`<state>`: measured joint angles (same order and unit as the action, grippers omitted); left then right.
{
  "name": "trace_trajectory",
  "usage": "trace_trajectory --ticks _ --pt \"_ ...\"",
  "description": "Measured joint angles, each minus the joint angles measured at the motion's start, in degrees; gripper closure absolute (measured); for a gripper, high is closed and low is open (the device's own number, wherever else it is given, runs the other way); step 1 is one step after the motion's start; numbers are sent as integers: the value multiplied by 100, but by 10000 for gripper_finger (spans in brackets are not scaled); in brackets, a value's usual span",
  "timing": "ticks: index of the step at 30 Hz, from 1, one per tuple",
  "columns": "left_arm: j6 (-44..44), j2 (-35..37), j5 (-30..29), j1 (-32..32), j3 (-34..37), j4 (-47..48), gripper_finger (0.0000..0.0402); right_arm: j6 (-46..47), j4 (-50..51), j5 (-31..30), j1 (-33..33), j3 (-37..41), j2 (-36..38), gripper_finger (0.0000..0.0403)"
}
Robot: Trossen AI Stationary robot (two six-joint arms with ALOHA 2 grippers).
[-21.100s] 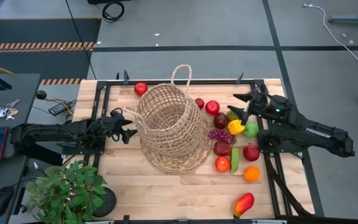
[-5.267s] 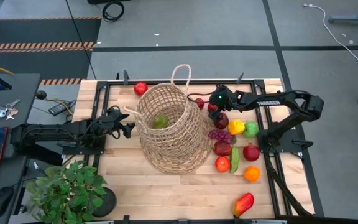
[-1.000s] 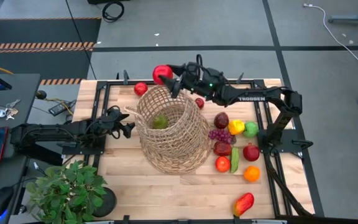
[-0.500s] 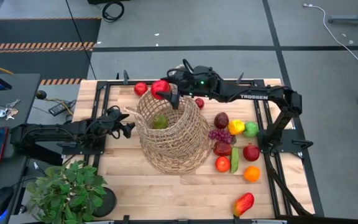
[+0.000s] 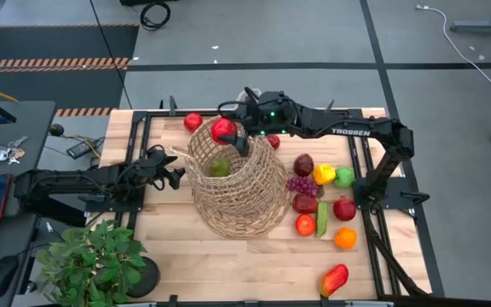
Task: Build produce basket
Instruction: Put the middle red apple into the basket
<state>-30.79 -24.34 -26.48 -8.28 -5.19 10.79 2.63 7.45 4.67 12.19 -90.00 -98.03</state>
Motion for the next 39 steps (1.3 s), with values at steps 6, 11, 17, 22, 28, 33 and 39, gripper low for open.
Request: trace_trajectory --ticks 6,11,17,22,28,33,39 --pt "0 -2 -2 1 0 -9 44 -321 161 -94 -228 -108 -328 53" --pt "0 -2 -2 1 0 -2 44 -548 880 -254 -280 -1048 -883 53" --pt "0 0 -2 -1 0 0 44 -597 2310 -207 -243 -2648 -1843 53" --pt "0 -1 0 -1 0 -1 44 -734 2971 -163 -64 -3641 -2469 53" --pt "0 0 -2 -1 0 -2 44 -781 3161 513 144 -3934 -2949 53" --pt "1 -2 0 1 0 0 44 -1135 3611 905 271 -3822 -2994 53" --pt "0 0 -2 0 0 0 44 -1668 4396 1018 181 -3814 -3200 53"
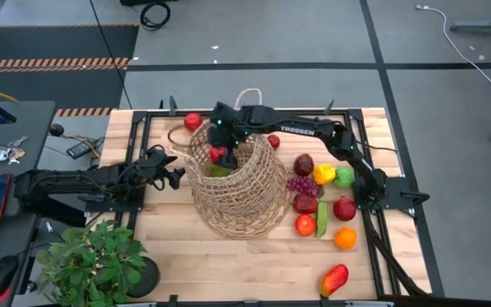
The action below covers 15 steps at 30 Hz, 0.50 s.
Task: Build produce basket
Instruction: Put the middle red apple into the basket
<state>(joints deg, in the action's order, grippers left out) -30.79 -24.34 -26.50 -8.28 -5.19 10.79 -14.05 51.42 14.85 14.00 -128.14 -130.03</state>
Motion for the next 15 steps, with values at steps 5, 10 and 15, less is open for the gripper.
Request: trace_trajectory --ticks 5,10,15 --pt "0 -1 1 -1 0 2 44 -341 330 -324 -102 12 -209 53" --pt "0 -2 2 -1 0 2 44 -414 478 -494 -150 9 -209 53" --pt "0 0 2 0 0 7 44 -419 483 -521 -151 9 -209 44"
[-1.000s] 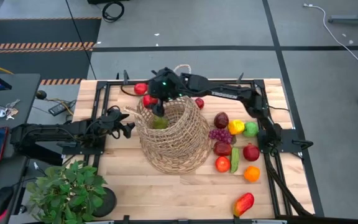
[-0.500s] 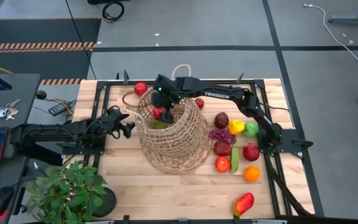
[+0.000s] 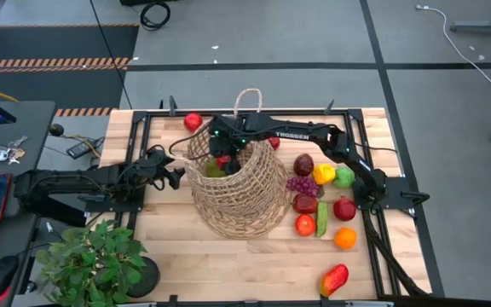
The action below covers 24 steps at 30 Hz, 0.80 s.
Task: Build produce basket
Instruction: Put the middle red apple into the basket, then put the middle dark red apple into the basket
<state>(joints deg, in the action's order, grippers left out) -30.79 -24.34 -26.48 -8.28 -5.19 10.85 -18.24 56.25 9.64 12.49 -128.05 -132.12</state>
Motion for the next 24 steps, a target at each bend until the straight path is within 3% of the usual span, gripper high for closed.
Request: trace_trajectory --ticks 6,14,18,24 --pt "0 -2 0 1 0 0 44 4 2 -272 -12 0 -1 8" --pt "0 0 -2 0 0 0 44 -253 54 -834 -120 -53 28 5" --pt "0 0 -1 0 0 0 44 -297 146 -1111 -193 -495 44 4" --pt "0 -2 0 -2 0 2 44 -590 -282 -1952 -339 -566 511 6"
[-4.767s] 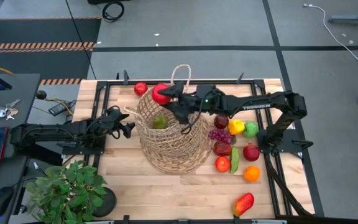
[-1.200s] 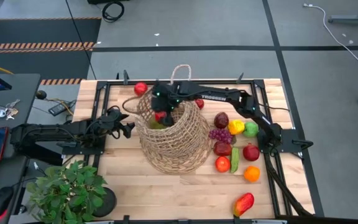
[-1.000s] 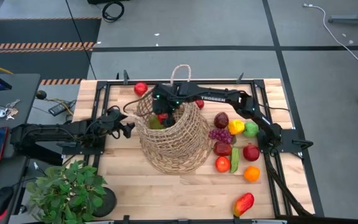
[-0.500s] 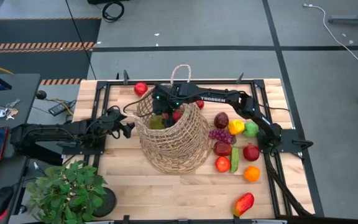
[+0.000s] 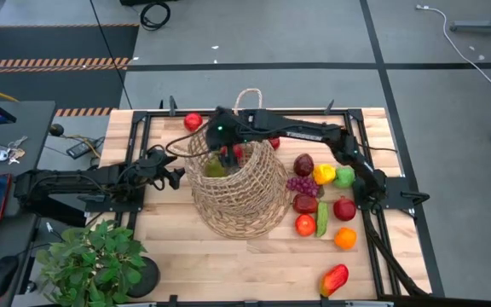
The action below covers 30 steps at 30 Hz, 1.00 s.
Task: Build produce basket
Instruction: Put the middle dark red apple into the basket
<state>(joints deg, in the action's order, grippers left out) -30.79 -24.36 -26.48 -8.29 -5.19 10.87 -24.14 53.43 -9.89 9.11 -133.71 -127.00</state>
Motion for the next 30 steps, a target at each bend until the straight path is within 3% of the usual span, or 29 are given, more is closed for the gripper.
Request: trace_trajectory --ticks 6,11,16,21,30 --pt "0 2 -2 0 0 -2 44 113 -12 -724 -37 0 764 11" --pt "0 0 0 0 0 -2 44 555 369 -867 -7 8 1543 12" --pt "0 2 -1 1 0 -4 44 1186 740 -878 59 594 2276 13" --pt "0 0 0 2 0 -4 44 1540 349 -1338 78 2210 3257 19" --pt "0 0 0 0 0 -4 44 1958 -1494 -1312 228 5991 5093 21"
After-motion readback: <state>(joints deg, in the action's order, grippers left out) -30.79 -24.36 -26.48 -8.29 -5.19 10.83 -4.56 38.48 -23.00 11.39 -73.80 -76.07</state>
